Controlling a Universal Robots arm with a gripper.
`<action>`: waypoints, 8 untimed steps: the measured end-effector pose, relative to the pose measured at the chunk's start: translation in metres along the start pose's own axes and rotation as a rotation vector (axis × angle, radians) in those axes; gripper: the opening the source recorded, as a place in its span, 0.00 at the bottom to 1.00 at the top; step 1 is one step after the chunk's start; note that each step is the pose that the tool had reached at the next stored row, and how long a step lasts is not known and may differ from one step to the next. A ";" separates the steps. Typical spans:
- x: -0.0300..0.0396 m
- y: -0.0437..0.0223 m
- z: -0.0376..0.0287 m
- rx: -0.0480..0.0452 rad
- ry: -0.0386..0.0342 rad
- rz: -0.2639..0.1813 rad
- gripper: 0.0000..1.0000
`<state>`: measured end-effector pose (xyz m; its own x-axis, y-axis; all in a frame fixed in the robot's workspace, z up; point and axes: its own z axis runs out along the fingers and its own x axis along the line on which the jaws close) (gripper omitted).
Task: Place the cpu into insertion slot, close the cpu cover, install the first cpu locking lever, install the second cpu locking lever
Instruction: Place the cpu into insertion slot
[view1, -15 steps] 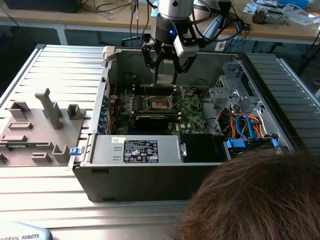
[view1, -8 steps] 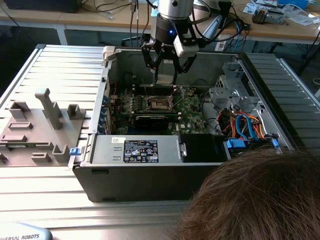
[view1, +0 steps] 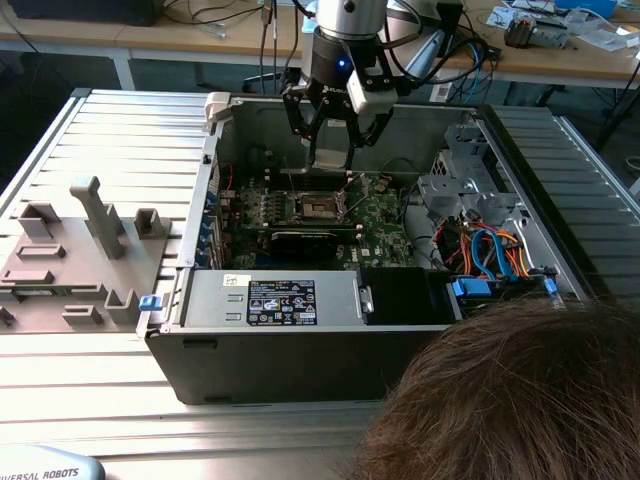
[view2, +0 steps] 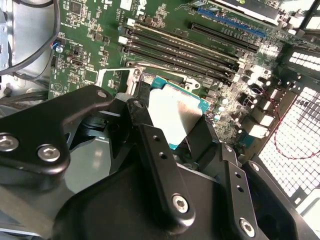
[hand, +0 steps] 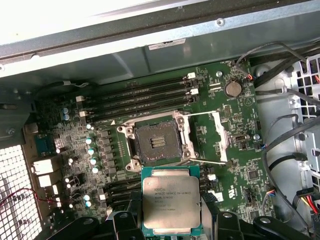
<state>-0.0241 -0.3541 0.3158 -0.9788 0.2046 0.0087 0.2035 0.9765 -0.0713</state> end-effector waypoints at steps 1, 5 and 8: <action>0.0000 0.0000 0.0000 0.0008 -0.0001 0.001 0.55; 0.0000 0.0000 0.0000 0.0030 -0.0003 0.004 0.55; 0.0000 0.0000 0.0001 0.0049 -0.0006 0.006 0.55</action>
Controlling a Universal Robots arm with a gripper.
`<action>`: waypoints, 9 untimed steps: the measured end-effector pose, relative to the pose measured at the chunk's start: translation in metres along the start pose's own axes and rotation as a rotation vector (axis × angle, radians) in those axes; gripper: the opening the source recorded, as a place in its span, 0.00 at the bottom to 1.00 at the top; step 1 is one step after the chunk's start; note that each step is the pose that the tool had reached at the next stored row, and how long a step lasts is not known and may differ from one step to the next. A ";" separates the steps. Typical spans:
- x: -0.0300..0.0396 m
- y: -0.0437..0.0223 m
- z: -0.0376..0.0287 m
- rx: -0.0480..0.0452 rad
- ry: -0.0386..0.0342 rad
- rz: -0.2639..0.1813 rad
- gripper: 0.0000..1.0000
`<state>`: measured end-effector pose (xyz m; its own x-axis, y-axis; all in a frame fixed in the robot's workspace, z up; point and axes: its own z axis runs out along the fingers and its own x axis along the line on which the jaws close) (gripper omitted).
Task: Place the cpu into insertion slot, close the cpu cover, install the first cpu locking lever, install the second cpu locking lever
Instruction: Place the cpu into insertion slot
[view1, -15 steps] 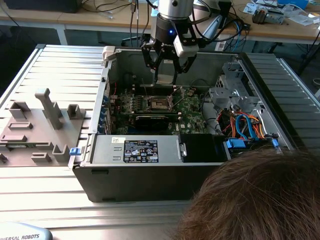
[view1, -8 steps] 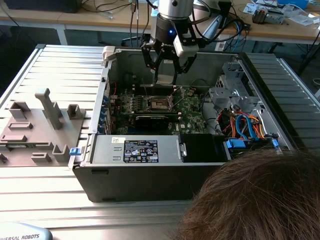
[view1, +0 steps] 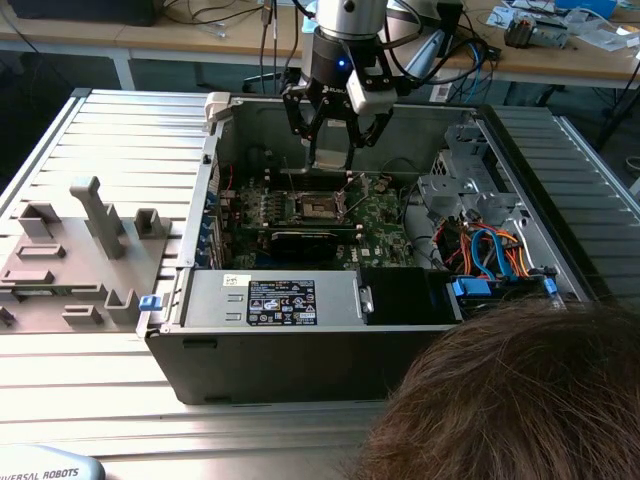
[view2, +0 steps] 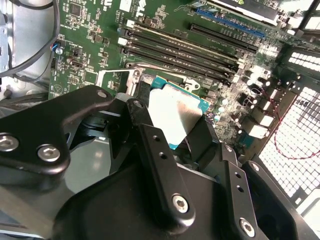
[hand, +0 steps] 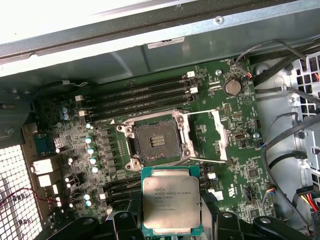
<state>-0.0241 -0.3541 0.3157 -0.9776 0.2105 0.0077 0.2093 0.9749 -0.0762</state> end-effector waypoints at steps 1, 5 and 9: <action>0.0000 0.0000 0.0000 0.0008 -0.0001 0.001 0.55; 0.0000 0.0000 0.0001 0.0043 -0.0006 0.005 0.55; 0.0000 0.0001 0.0001 0.0067 -0.0009 0.008 0.55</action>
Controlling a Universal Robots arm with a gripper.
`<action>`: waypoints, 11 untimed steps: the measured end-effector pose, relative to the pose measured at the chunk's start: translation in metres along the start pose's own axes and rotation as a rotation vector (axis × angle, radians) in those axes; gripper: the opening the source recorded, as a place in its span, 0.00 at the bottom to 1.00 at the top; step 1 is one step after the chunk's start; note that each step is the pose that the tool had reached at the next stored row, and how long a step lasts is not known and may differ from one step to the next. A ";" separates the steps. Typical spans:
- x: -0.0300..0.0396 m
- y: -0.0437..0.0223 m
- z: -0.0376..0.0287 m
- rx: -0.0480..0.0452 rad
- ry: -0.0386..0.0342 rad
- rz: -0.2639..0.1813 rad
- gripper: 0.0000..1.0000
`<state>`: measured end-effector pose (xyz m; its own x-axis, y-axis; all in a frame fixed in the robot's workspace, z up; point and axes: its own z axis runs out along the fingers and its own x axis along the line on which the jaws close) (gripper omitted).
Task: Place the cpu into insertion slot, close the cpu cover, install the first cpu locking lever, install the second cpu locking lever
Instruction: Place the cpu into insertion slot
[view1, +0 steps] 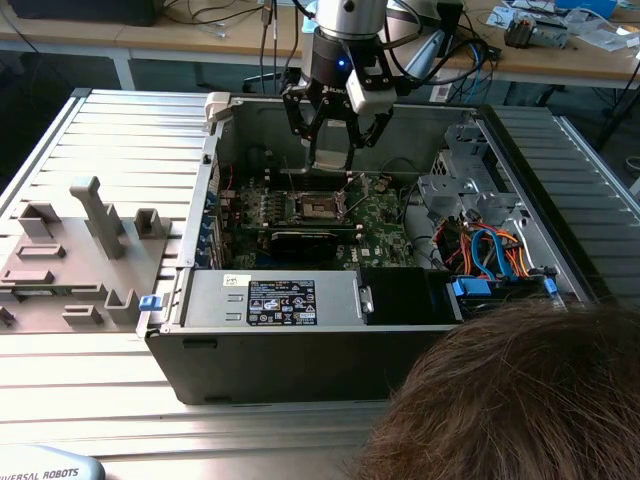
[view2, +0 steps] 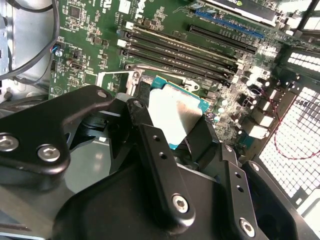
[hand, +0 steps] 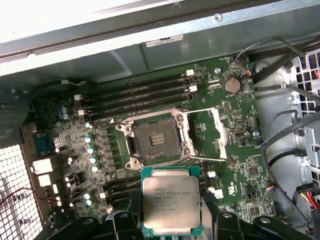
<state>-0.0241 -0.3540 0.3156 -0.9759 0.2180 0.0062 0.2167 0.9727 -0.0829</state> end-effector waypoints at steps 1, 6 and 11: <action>0.0000 0.0000 0.0000 0.0010 -0.0001 0.001 0.55; 0.0000 0.0001 0.0001 0.0044 -0.0006 0.005 0.55; 0.0000 0.0001 0.0001 0.0077 -0.0010 0.008 0.55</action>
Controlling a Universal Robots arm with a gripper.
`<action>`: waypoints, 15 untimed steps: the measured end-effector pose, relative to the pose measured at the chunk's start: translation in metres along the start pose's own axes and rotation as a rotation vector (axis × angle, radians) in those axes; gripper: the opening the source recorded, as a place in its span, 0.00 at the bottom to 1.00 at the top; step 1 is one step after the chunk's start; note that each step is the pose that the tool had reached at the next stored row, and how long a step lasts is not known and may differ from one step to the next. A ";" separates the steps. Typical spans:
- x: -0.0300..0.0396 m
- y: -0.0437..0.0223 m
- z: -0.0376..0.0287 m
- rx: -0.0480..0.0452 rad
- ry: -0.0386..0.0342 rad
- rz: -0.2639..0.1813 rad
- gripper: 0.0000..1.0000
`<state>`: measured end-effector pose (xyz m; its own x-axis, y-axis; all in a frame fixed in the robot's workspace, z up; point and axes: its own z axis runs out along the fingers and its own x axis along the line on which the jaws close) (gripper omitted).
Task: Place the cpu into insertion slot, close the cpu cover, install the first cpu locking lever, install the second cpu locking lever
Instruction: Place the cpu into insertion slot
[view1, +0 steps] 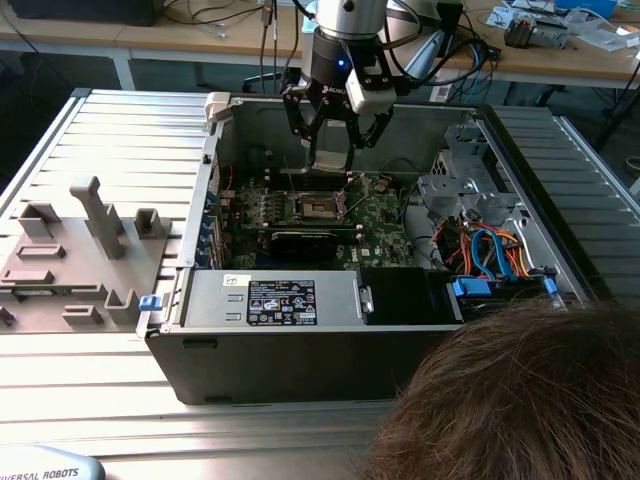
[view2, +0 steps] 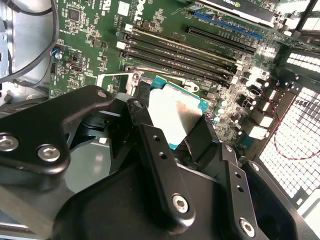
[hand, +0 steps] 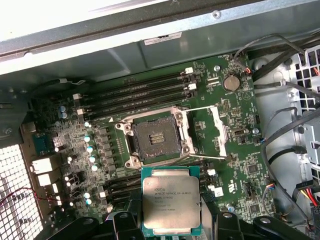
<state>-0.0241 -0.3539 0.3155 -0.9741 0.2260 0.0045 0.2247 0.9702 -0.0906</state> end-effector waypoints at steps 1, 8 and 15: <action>0.0000 0.0000 0.0000 0.0004 -0.0001 0.001 0.55; 0.0000 0.0000 0.0001 0.0043 -0.0005 0.006 0.55; 0.0000 0.0000 0.0001 0.0074 -0.0008 0.011 0.55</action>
<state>-0.0241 -0.3539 0.3154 -0.9717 0.2362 0.0027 0.2348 0.9671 -0.0980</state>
